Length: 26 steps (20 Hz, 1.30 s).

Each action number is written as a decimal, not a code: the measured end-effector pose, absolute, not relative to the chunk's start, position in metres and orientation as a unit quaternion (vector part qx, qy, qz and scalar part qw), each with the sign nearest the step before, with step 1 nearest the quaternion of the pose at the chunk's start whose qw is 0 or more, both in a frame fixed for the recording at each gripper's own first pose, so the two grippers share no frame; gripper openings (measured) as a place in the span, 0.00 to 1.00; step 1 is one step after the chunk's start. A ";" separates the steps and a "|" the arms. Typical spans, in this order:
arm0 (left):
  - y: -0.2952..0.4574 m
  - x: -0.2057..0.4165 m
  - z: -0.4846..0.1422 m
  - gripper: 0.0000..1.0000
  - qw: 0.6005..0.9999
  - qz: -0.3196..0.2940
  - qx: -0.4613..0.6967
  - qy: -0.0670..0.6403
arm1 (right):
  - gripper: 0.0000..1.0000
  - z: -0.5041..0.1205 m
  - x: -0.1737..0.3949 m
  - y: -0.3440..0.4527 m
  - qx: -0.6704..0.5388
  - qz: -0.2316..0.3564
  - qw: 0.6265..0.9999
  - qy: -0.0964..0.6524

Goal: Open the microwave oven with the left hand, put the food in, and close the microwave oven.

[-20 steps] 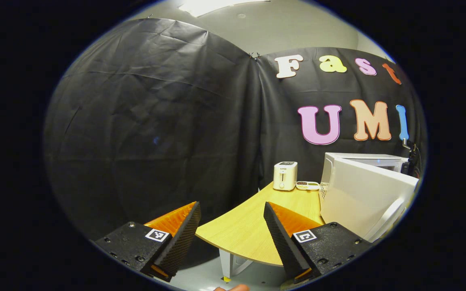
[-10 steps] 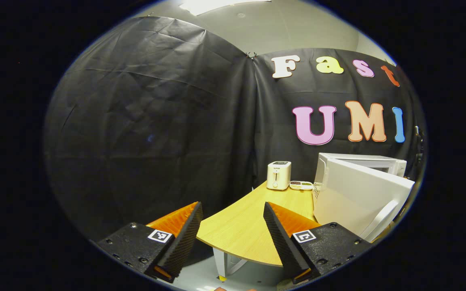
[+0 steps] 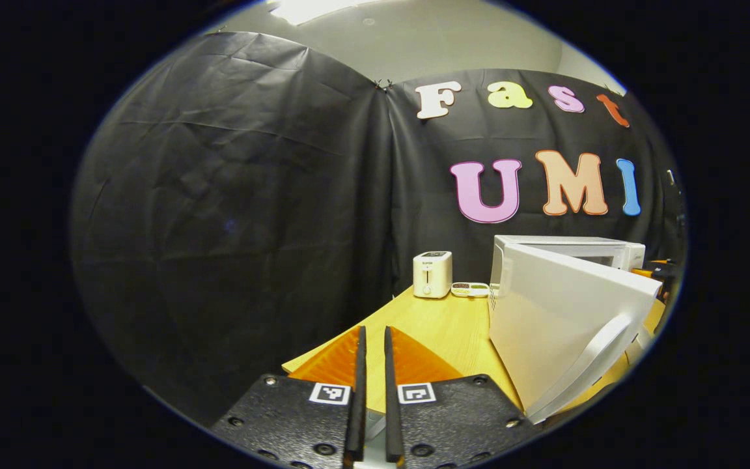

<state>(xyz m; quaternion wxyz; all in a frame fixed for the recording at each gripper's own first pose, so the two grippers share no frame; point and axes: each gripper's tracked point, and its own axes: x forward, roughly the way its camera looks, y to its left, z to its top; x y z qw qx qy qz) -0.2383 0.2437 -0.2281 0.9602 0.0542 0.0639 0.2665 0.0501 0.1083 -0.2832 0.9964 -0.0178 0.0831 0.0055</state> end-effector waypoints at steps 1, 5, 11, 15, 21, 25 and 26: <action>0.238 -0.237 -0.227 0.06 0.962 0.261 0.051 0.060 | 0.92 -0.278 0.048 0.103 -0.017 0.002 0.996 0.083; 0.219 -0.226 -0.222 0.01 0.967 0.247 0.041 0.056 | 0.92 -0.256 0.040 0.078 -0.030 -0.010 0.997 0.072; 0.178 -0.209 -0.211 0.01 0.975 0.210 0.039 0.053 | 0.93 -0.227 0.023 0.050 -0.014 -0.012 0.998 0.058; 0.145 -0.197 -0.207 0.02 0.980 0.184 0.045 0.057 | 0.93 -0.217 0.014 0.024 -0.010 -0.021 0.998 0.054; 0.098 -0.185 -0.209 0.01 0.986 0.147 0.052 0.065 | 0.92 -0.206 -0.009 -0.018 0.003 -0.046 0.998 0.049; 0.078 -0.184 -0.215 0.01 0.986 0.137 0.054 0.076 | 0.93 -0.203 -0.025 -0.033 0.000 -0.057 0.997 0.046; 0.075 -0.180 -0.218 0.01 0.987 0.134 0.054 0.076 | 0.92 -0.202 -0.028 -0.037 -0.002 -0.061 0.997 0.046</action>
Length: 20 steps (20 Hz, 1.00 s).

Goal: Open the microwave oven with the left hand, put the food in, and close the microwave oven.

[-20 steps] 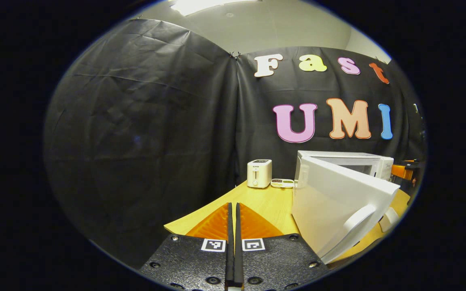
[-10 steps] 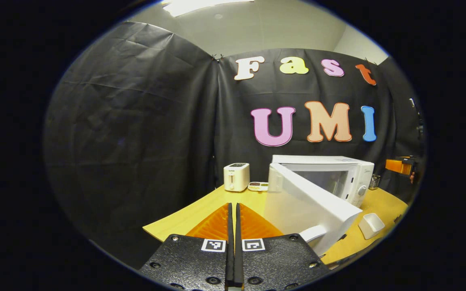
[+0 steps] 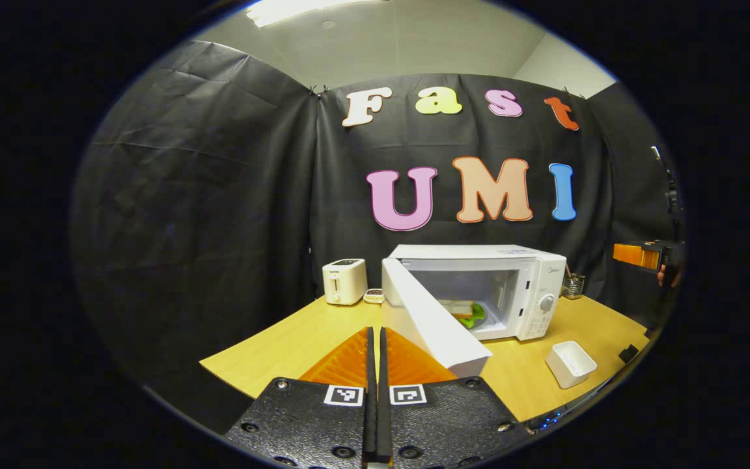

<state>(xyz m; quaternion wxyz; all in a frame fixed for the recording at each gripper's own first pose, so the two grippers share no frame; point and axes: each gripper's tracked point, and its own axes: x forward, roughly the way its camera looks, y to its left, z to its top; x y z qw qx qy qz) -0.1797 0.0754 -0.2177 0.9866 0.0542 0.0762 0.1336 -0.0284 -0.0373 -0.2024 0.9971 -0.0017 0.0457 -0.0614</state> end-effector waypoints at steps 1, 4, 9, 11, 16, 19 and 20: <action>0.070 -0.180 -0.218 0.01 0.987 0.129 0.051 0.076 | 0.92 -0.200 -0.031 -0.040 -0.002 -0.065 0.997 0.046; 0.042 -0.173 -0.226 0.01 0.992 0.099 0.025 0.078 | 0.92 -0.192 -0.035 -0.049 0.008 -0.073 0.997 0.037; -0.004 -0.150 -0.231 0.01 0.996 0.054 0.009 0.074 | 0.92 -0.193 -0.028 -0.060 0.025 -0.082 0.996 0.037; -0.017 -0.138 -0.232 0.01 0.996 0.047 0.013 0.073 | 0.93 -0.195 -0.021 -0.063 0.031 -0.083 0.995 0.040; -0.040 -0.105 -0.241 0.01 0.996 0.033 0.010 0.085 | 0.92 -0.198 0.008 -0.065 0.048 -0.077 0.995 0.044; -0.049 -0.083 -0.247 0.01 0.995 0.029 0.013 0.092 | 0.92 -0.190 0.028 -0.068 0.052 -0.080 0.995 0.038; -0.051 -0.076 -0.249 0.01 0.995 0.027 0.015 0.094 | 0.92 -0.187 0.035 -0.070 0.054 -0.083 0.994 0.036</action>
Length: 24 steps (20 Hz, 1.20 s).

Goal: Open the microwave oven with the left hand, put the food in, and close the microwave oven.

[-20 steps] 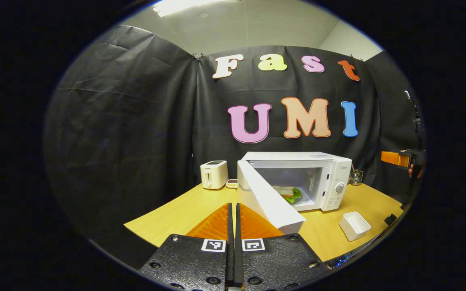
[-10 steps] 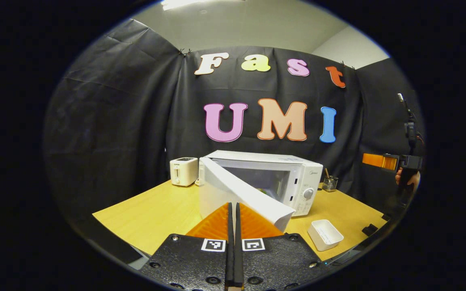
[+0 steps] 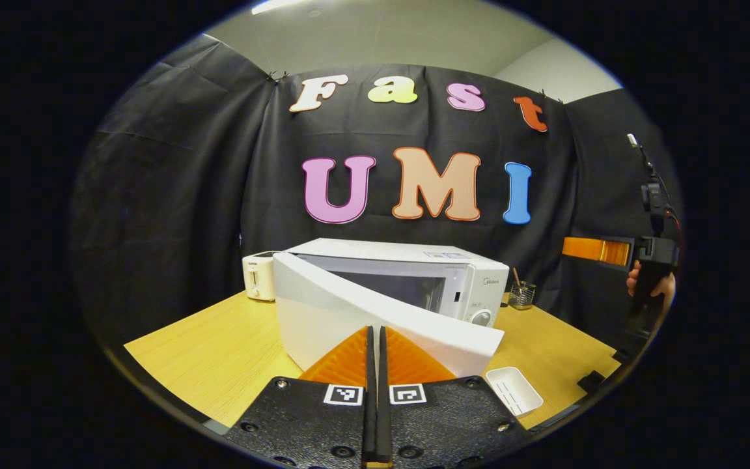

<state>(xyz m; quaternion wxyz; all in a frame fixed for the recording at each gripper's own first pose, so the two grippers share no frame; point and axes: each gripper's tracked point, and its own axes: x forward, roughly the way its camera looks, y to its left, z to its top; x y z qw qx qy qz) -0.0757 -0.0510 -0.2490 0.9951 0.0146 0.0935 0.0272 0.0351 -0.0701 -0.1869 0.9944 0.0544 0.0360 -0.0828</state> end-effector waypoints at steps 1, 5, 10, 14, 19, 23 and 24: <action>-0.054 -0.068 -0.252 0.01 0.995 0.026 0.015 0.095 | 0.92 -0.183 0.043 -0.071 0.056 -0.085 0.994 0.034; -0.061 -0.042 -0.261 0.01 0.995 0.021 0.007 0.102 | 0.99 -0.169 0.069 -0.073 0.060 -0.085 0.994 0.023; -0.077 -0.009 -0.272 0.01 0.994 0.007 -0.009 0.108 | 0.92 -0.157 0.094 -0.069 0.062 -0.075 0.995 0.014; -0.083 0.011 -0.276 0.01 0.994 0.003 -0.007 0.111 | 0.92 -0.160 0.109 -0.076 0.050 -0.076 0.996 0.018; -0.096 0.027 -0.281 0.01 0.993 -0.006 -0.007 0.114 | 0.92 -0.166 0.116 -0.081 0.042 -0.075 0.996 0.024; -0.110 0.039 -0.281 0.01 0.993 -0.016 -0.003 0.113 | 0.92 -0.170 0.117 -0.079 0.037 -0.069 0.997 0.026; -0.113 0.041 -0.282 0.01 0.993 -0.018 -0.002 0.113 | 0.92 -0.171 0.117 -0.077 0.037 -0.065 0.997 0.025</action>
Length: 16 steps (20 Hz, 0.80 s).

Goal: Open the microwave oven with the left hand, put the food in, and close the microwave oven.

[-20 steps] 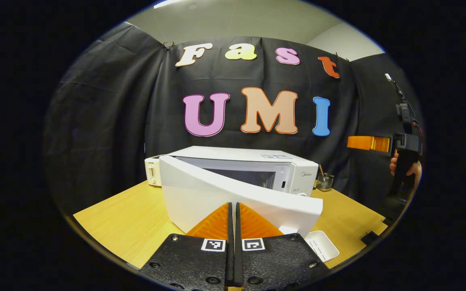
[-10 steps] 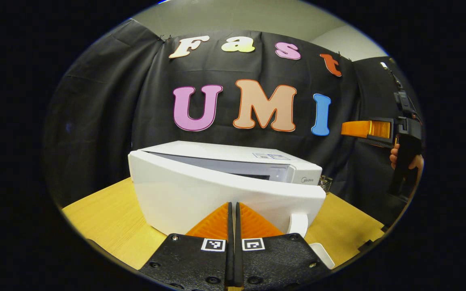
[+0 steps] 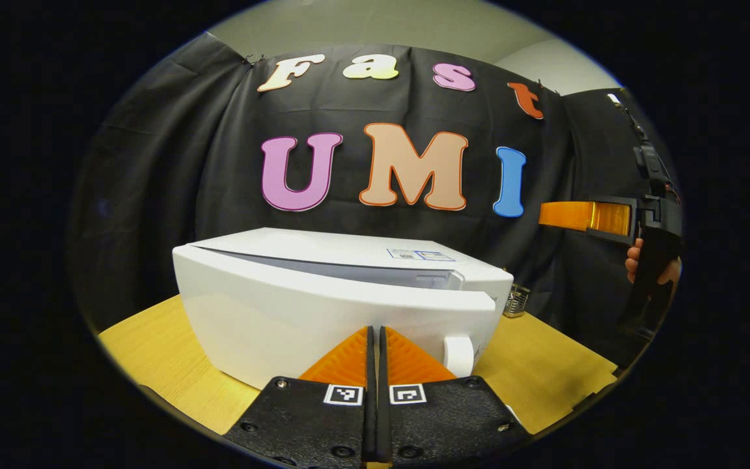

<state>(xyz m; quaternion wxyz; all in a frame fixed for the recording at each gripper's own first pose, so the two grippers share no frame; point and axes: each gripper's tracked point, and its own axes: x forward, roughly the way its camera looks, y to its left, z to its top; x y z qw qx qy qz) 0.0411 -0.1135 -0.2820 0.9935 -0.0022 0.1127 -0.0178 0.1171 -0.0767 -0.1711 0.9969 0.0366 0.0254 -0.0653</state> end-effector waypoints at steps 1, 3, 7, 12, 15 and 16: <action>-0.116 0.044 -0.283 0.01 0.993 -0.018 -0.002 0.115 | 0.92 -0.171 0.119 -0.075 0.036 -0.062 0.997 0.029; -0.122 0.047 -0.287 0.01 0.993 -0.019 -0.004 0.117 | 0.99 -0.171 0.121 -0.072 0.036 -0.056 0.997 0.027; -0.130 0.056 -0.288 0.01 0.993 -0.022 -0.002 0.118 | 0.99 -0.176 0.125 -0.068 0.034 -0.048 0.998 0.036; -0.142 0.070 -0.293 0.01 0.993 -0.030 -0.010 0.117 | 0.92 -0.179 0.128 -0.062 0.036 -0.043 0.998 0.038; -0.142 0.077 -0.297 0.01 0.993 -0.022 -0.007 0.119 | 0.92 -0.178 0.126 -0.058 0.031 -0.038 0.998 0.039; -0.142 0.078 -0.299 0.01 0.992 -0.019 -0.007 0.124 | 0.92 -0.177 0.124 -0.057 0.029 -0.034 0.998 0.039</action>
